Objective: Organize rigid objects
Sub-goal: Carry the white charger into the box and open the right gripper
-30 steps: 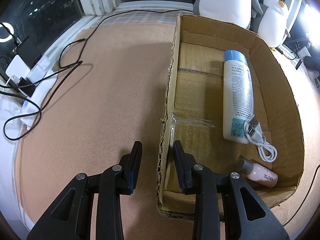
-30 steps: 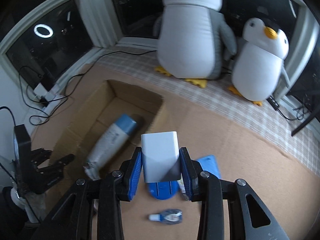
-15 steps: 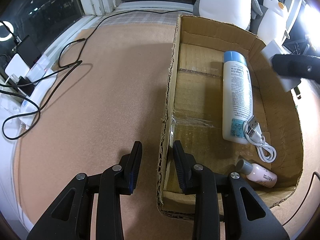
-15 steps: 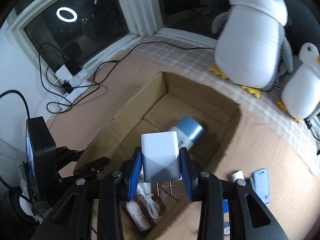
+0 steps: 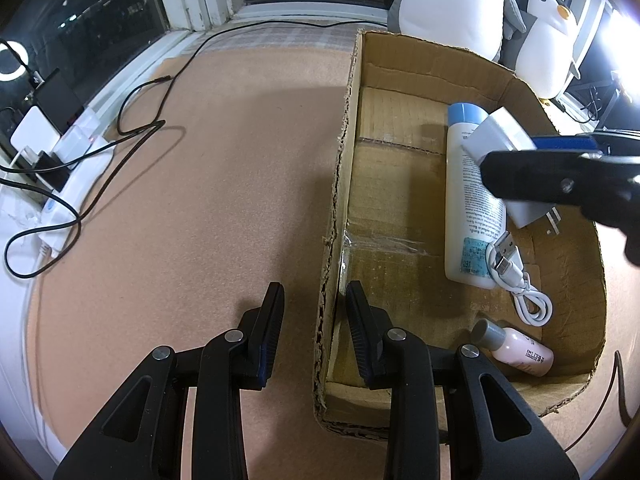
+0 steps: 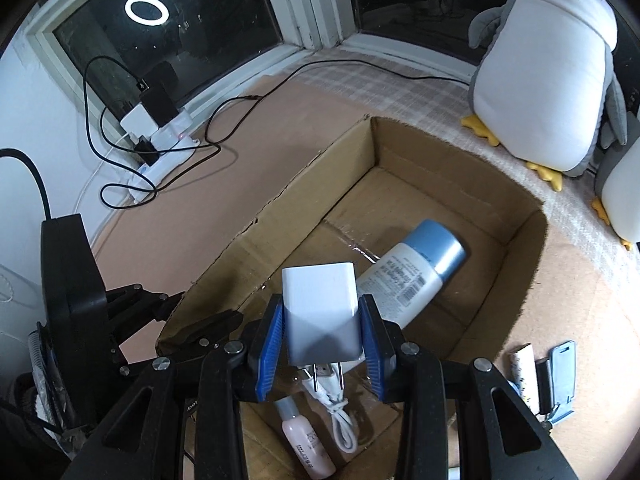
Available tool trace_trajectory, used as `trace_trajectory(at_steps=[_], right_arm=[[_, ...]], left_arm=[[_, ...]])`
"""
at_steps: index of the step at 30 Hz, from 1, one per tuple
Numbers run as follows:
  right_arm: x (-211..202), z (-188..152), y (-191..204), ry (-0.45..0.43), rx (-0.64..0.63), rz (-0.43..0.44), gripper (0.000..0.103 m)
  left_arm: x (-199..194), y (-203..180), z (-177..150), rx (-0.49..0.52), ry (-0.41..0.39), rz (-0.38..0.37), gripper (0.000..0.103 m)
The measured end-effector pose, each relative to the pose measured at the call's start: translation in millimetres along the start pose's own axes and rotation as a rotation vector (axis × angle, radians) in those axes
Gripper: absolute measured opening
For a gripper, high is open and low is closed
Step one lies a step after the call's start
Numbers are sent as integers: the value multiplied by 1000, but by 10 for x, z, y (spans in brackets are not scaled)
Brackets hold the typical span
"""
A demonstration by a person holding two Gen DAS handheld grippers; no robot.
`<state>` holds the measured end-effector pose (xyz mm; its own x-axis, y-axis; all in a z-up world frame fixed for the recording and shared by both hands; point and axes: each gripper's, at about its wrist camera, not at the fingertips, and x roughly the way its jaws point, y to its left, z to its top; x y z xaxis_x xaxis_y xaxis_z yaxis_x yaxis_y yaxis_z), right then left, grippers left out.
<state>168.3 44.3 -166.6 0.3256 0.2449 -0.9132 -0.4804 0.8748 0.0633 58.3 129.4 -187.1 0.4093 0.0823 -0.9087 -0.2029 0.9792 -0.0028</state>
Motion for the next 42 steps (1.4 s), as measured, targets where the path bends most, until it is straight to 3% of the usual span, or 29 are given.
trace_trajectory(at_steps=[17, 21, 26, 35, 42], right_arm=[[119, -42, 76, 35, -14, 6, 34], [76, -39, 51, 16, -6, 12, 48], [4, -33, -3, -1, 8, 9, 48], [-399, -111, -184, -71, 46, 28, 48], [-813, -322, -612, -116, 111, -12, 48]], left_arm=[[0, 7, -1, 2, -1, 0, 31], [-2, 5, -6, 4, -2, 2, 31], [2, 4, -5, 5, -3, 5, 31], [4, -4, 0, 11, -4, 11, 30], [1, -9, -2, 10, -4, 12, 30]])
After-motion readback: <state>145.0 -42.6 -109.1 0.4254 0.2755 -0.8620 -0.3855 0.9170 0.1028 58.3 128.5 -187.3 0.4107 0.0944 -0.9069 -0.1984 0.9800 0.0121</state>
